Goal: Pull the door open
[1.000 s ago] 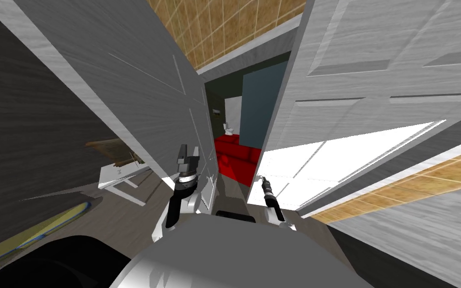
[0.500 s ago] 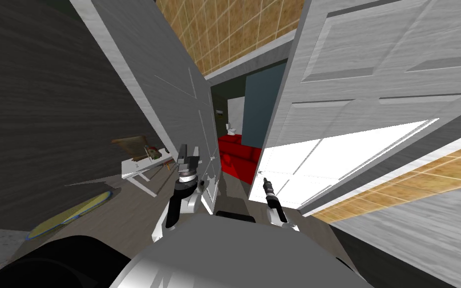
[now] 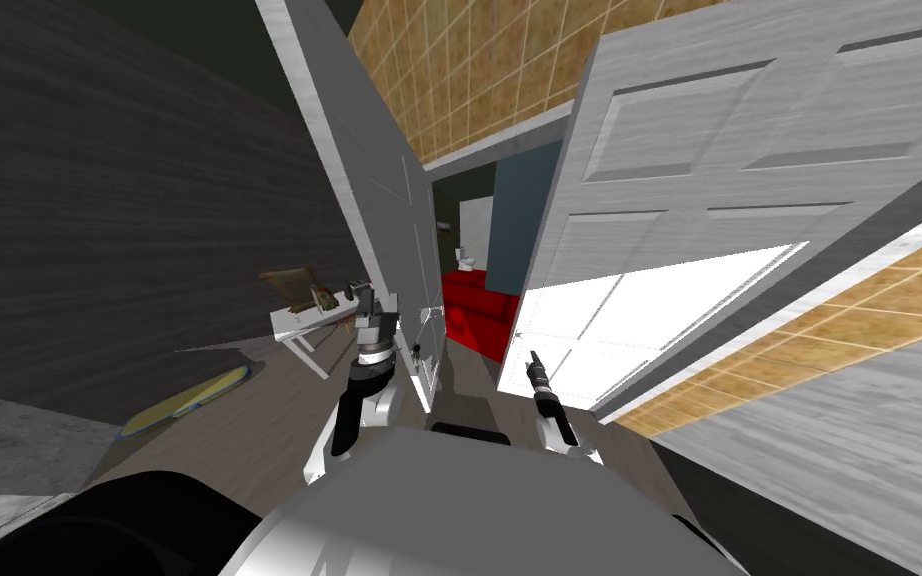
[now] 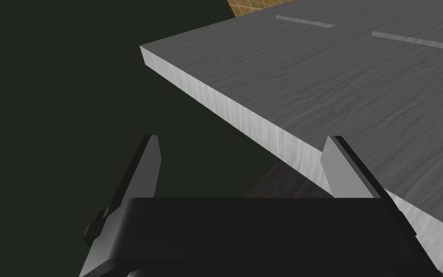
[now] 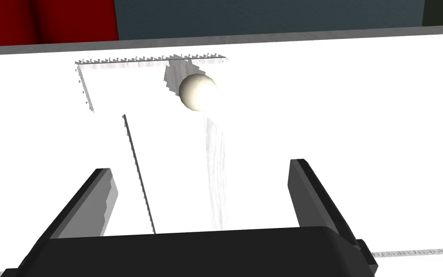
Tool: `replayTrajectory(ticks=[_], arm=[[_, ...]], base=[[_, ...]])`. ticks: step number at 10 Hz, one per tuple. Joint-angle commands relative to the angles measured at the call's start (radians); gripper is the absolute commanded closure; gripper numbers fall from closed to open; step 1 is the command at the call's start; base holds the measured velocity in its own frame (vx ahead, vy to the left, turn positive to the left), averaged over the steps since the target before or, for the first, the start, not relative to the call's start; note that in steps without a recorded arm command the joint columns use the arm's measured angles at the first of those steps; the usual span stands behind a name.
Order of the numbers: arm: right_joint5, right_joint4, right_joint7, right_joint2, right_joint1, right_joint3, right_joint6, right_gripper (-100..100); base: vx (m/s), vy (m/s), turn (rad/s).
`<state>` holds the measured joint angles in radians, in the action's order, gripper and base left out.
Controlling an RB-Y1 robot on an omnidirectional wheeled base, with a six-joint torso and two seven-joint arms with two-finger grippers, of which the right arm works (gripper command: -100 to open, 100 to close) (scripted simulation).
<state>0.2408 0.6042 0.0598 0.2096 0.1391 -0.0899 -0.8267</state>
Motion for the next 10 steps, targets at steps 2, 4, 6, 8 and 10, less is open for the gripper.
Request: replayTrajectory(ticks=[2, 4, 6, 8, 10], arm=[[-0.033, -0.045, 0.012, -0.004, 0.023, 0.047, -0.019, -100], [-0.062, -0.085, 0.023, -0.007, 0.044, 0.087, -0.036, -100], [-0.076, -0.104, 0.028, -0.009, 0.054, 0.107, -0.044, -100], [-0.102, -0.140, 0.037, -0.012, 0.072, 0.144, -0.059, -100], [-0.103, -0.148, 0.038, -0.013, 0.075, 0.144, -0.064, -100]], base=[[0.095, 0.011, 0.133], [0.213, -0.008, 0.090], [0.145, -0.014, 0.052], [0.183, -0.084, 0.041], [0.111, -0.047, 0.000]])
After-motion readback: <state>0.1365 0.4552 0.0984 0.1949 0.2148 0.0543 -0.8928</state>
